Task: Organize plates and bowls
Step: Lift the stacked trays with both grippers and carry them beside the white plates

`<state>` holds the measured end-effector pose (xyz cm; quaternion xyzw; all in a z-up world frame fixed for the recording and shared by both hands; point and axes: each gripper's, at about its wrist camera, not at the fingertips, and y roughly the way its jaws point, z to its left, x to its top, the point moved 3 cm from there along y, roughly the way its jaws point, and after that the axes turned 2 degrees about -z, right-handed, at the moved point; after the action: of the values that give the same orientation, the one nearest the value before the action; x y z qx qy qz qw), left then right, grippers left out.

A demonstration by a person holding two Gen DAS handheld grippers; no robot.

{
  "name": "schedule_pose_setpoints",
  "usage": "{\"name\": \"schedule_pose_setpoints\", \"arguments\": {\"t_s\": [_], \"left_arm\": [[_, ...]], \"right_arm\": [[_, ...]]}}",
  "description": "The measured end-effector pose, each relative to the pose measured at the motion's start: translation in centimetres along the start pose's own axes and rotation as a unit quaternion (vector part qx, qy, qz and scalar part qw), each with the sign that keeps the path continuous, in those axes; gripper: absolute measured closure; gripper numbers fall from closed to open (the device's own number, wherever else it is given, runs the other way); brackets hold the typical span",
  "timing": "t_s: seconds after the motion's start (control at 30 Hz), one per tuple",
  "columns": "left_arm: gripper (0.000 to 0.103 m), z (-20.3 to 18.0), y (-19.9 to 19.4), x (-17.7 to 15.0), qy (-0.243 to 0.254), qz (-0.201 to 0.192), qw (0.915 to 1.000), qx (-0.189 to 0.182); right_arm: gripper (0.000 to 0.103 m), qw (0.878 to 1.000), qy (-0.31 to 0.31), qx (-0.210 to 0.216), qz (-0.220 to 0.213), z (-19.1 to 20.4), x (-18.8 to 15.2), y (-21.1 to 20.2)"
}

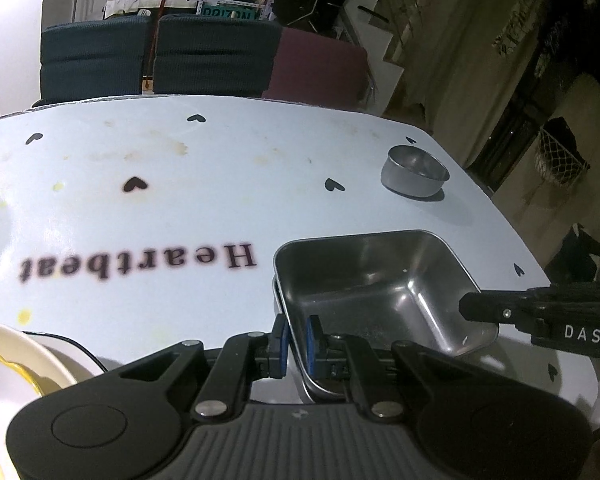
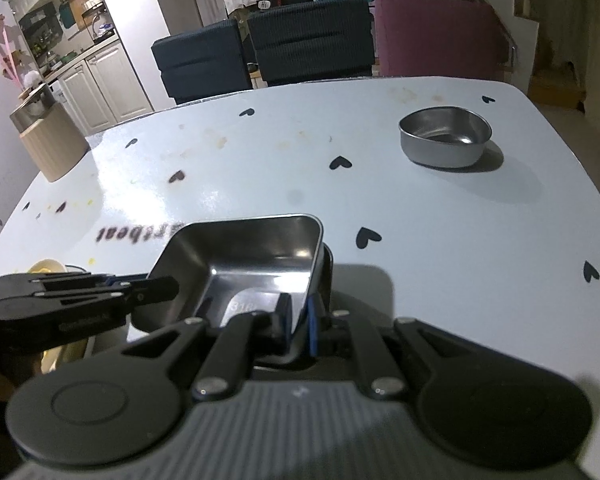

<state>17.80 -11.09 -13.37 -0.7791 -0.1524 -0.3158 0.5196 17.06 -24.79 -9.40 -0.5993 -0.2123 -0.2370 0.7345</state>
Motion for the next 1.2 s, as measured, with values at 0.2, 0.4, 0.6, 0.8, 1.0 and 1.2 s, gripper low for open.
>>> {"name": "schedule_pose_setpoints", "arguments": {"t_s": [0.2,0.4,0.6,0.8,1.0,1.2], "left_arm": [[0.094,-0.1,0.0,-0.1,0.006,0.002,1.0000,0.005],[0.094,-0.1,0.0,-0.2,0.006,0.002,1.0000,0.006],[0.094,-0.1,0.1,-0.2,0.008,0.004,0.9999,0.011],[0.094,0.2,0.5,-0.5,0.007,0.015,0.9997,0.016],[0.092,0.3,0.8,-0.6,0.009,0.020,0.9996,0.016],[0.090,0.4,0.9,-0.5,0.011,0.020,0.9996,0.016]], "right_arm": [[0.094,0.999,-0.029,-0.016,-0.001,0.6,0.0,0.4],[0.095,0.999,-0.036,-0.023,0.004,0.5,-0.1,1.0],[0.096,0.998,-0.045,-0.033,0.014,0.4,-0.2,1.7],[0.097,0.997,-0.059,-0.041,0.018,0.6,-0.4,2.2],[0.097,0.997,-0.064,-0.044,0.023,0.7,-0.4,2.5],[0.097,0.996,-0.064,-0.045,0.033,0.6,-0.5,2.8]]}}
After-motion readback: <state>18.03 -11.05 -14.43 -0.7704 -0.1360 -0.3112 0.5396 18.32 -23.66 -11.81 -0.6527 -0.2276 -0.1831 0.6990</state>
